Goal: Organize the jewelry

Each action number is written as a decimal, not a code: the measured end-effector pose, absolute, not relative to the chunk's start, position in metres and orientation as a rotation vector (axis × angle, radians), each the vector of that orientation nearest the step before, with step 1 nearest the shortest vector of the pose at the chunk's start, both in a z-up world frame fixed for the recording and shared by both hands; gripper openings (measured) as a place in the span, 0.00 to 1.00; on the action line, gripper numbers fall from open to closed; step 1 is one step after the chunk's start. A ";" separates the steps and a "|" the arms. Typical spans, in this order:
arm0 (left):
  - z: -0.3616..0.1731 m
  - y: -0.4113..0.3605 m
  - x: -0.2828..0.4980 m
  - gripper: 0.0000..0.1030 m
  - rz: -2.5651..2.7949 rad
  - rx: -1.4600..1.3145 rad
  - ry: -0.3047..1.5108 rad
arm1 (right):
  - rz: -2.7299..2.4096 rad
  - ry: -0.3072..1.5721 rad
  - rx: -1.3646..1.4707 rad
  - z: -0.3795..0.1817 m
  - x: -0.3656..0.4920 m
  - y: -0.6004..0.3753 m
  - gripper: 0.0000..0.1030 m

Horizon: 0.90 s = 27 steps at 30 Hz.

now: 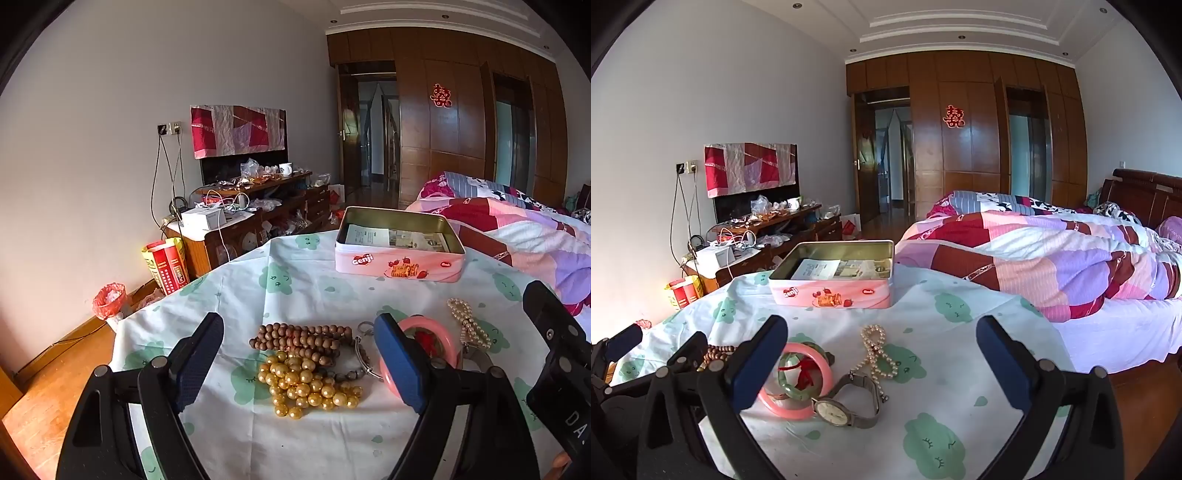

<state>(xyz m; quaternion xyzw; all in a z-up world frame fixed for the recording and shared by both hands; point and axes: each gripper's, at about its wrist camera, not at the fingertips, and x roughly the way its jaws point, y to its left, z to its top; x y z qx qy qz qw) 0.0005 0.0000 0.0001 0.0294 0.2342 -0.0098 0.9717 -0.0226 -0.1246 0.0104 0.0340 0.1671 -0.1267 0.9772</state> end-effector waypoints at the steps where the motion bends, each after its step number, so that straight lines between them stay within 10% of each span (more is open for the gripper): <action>1: 0.000 0.000 0.001 0.81 -0.022 0.057 0.468 | -0.255 0.342 0.067 0.010 -0.023 -0.125 1.00; 27: 0.002 0.003 -0.008 0.81 -0.048 0.036 0.443 | -0.258 0.325 0.068 0.011 -0.024 -0.124 1.00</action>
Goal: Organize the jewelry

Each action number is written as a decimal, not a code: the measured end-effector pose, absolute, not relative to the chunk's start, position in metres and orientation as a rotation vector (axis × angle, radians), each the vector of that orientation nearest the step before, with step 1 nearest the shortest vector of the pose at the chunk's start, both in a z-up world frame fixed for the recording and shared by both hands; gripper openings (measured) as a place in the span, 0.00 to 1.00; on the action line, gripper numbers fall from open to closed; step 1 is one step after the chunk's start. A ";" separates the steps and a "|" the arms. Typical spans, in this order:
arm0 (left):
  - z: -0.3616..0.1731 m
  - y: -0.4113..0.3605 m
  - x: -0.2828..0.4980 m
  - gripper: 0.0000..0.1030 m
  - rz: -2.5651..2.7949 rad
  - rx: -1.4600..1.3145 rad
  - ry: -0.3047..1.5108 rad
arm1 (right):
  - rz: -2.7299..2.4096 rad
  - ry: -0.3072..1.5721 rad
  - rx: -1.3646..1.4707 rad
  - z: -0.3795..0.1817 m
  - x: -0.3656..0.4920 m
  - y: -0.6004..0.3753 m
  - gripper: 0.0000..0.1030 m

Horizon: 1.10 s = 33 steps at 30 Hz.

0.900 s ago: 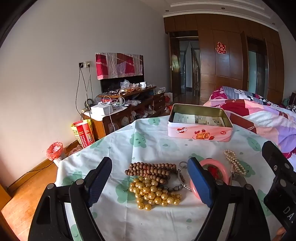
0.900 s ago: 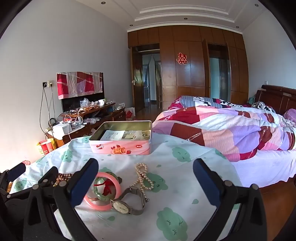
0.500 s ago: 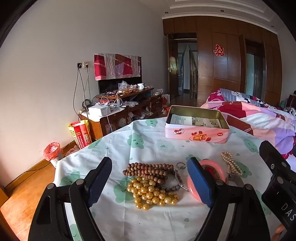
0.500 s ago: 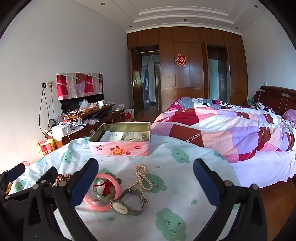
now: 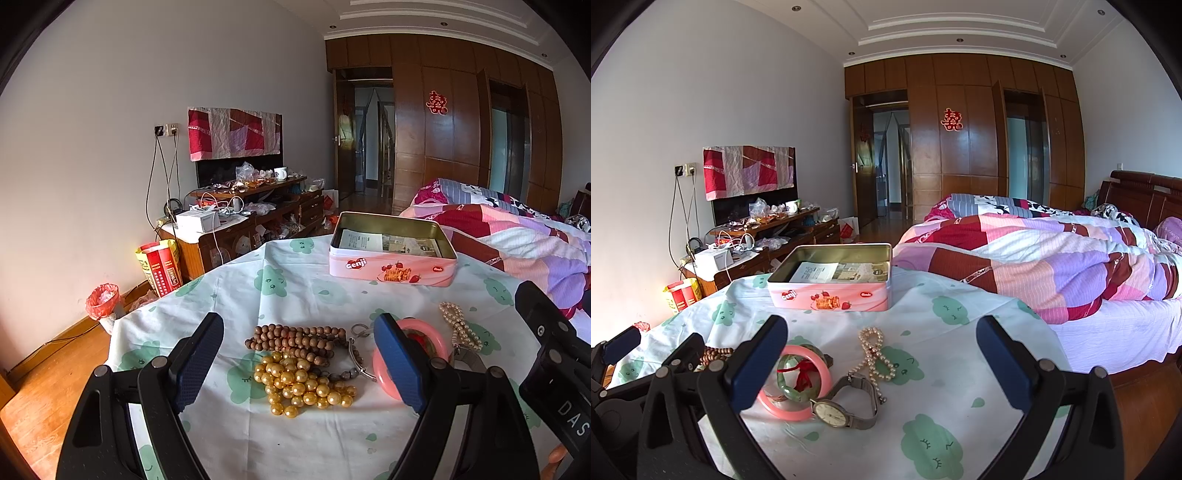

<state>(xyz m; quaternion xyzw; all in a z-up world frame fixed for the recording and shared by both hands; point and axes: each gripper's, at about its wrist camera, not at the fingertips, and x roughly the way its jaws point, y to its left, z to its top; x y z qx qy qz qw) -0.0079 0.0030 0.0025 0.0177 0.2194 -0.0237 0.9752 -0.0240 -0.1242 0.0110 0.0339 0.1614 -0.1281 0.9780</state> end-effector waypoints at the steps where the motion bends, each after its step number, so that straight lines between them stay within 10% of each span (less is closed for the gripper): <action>1: 0.003 0.003 -0.008 0.81 -0.048 0.035 0.442 | -0.258 0.325 0.068 0.011 -0.024 -0.124 1.00; 33: 0.004 0.002 -0.013 0.81 -0.050 0.030 0.436 | -0.261 0.320 0.071 0.012 -0.025 -0.126 1.00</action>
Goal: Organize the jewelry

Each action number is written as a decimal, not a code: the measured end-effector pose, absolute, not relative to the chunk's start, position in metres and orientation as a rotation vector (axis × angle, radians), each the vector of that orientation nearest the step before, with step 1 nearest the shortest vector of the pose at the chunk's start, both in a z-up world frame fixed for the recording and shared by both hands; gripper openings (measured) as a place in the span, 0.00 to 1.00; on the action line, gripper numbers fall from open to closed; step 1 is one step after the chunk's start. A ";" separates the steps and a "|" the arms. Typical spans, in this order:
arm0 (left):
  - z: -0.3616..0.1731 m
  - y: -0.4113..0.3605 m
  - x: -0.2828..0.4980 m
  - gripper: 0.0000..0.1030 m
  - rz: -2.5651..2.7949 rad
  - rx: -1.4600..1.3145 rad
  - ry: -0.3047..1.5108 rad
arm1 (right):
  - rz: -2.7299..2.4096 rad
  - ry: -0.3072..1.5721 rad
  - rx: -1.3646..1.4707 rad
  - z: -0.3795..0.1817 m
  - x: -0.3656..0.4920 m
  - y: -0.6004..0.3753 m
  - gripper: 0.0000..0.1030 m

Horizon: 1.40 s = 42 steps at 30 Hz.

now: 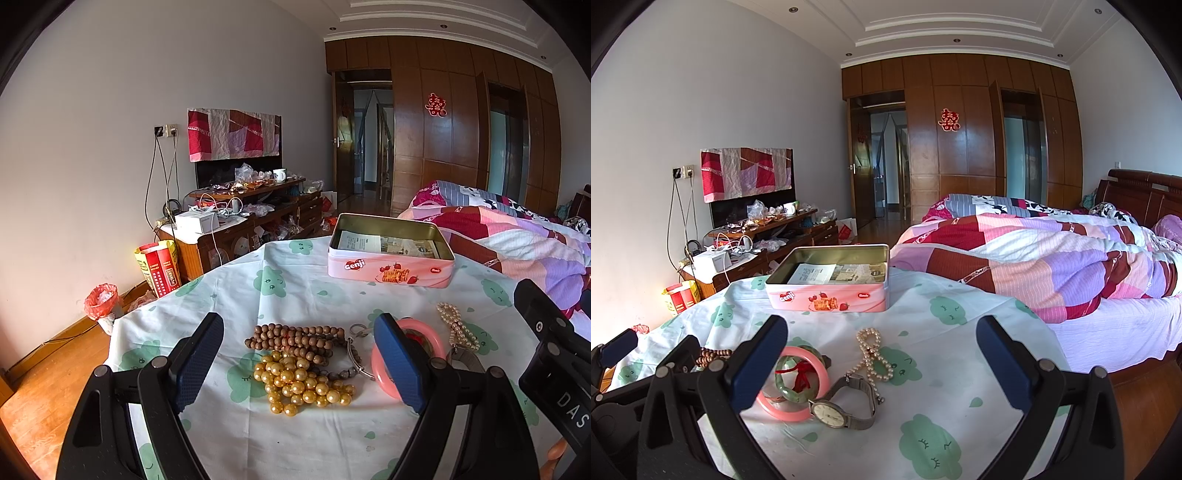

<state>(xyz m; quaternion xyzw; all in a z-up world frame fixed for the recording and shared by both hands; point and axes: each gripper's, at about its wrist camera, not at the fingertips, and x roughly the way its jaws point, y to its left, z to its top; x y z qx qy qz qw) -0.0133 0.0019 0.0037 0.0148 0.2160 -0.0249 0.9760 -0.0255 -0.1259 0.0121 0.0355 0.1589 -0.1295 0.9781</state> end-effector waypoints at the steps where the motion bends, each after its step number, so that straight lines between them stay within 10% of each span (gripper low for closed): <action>1: 0.004 0.002 -0.014 0.81 -0.051 0.030 0.435 | -0.261 0.320 0.071 0.012 -0.026 -0.126 1.00; 42: 0.000 0.006 -0.012 0.81 -0.047 0.024 0.457 | -0.256 0.344 0.086 0.011 -0.024 -0.131 1.00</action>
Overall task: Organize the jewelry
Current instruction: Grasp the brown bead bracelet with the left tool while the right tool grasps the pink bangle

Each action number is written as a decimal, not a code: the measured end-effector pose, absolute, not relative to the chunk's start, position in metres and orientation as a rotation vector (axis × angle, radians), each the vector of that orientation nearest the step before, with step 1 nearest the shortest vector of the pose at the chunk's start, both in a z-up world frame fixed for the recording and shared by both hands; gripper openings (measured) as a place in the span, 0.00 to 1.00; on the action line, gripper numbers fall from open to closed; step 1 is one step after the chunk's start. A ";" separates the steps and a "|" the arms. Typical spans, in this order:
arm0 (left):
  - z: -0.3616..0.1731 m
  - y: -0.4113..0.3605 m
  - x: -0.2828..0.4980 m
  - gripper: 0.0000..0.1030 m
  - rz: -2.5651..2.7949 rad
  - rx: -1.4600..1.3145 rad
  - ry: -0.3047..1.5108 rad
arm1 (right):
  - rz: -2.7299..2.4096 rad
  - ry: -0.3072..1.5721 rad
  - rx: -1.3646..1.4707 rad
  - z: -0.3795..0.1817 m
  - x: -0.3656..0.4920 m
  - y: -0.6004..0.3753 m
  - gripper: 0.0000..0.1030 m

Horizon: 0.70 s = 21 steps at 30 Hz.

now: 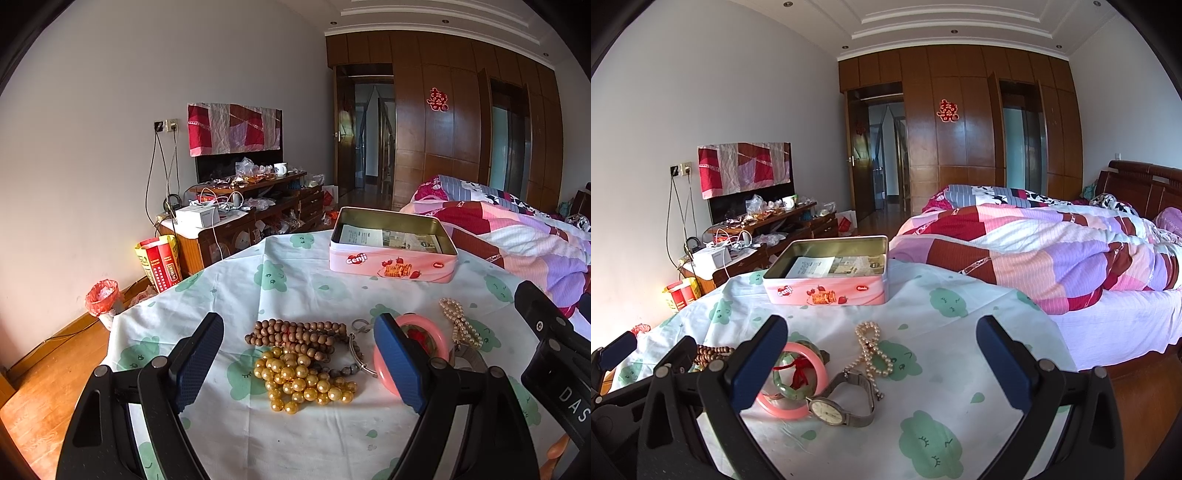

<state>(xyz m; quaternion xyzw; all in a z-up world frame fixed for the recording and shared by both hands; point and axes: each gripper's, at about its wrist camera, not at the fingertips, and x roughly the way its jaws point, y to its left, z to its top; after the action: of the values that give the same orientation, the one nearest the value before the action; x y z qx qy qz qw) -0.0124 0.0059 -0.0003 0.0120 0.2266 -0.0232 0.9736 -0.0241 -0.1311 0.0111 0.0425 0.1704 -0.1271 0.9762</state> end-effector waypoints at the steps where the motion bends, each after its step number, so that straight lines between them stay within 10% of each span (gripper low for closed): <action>1: -0.001 0.006 -0.013 0.81 -0.046 0.024 0.463 | -0.258 0.347 0.086 0.008 -0.022 -0.131 1.00; 16: -0.017 0.045 0.013 0.81 -0.118 -0.113 0.689 | -0.154 0.529 0.302 -0.013 -0.001 -0.161 1.00; 21: -0.019 0.065 0.016 0.81 -0.138 -0.141 0.730 | -0.044 0.604 0.259 -0.015 0.002 -0.156 0.70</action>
<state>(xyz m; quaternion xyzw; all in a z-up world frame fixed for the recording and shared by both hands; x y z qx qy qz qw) 0.0157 0.0645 -0.0190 -0.0690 0.3566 -0.0674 0.9293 0.0025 -0.1563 -0.0148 0.1274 0.2964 -0.0216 0.9463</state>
